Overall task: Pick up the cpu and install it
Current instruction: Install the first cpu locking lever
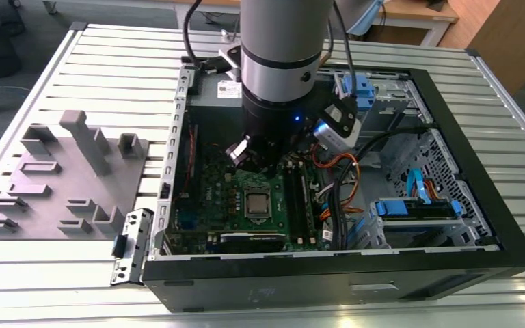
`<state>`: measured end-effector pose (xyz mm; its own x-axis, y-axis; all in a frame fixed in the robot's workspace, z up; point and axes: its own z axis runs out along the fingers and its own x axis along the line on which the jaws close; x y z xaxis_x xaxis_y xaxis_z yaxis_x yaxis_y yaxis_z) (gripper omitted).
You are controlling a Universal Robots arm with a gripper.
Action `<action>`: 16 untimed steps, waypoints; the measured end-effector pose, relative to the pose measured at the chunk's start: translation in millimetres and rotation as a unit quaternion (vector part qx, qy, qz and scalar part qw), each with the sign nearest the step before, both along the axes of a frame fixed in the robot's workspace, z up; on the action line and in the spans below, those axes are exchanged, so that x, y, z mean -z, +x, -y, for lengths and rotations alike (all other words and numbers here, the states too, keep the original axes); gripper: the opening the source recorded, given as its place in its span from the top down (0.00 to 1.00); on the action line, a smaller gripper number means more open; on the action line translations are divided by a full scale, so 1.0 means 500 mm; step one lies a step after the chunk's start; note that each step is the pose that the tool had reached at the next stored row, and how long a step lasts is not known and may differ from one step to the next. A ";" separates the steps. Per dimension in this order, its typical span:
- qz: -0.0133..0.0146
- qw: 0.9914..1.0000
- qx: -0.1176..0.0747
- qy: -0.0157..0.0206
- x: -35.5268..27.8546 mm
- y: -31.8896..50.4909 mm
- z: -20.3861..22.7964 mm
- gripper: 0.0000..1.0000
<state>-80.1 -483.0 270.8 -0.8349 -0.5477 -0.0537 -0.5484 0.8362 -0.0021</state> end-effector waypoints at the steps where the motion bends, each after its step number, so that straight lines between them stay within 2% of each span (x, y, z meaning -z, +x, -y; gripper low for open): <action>1: 0.000 1.000 0.000 0.000 0.000 0.003 -0.0017 0.89; 12: 0.000 1.000 0.000 0.000 0.002 0.033 -0.0284 0.89; 16: 0.000 1.000 0.000 0.000 0.004 0.043 -0.0352 0.89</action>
<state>-58.4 -465.4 269.0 -0.8349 -0.5478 -0.0530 -0.5485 0.8362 -0.0024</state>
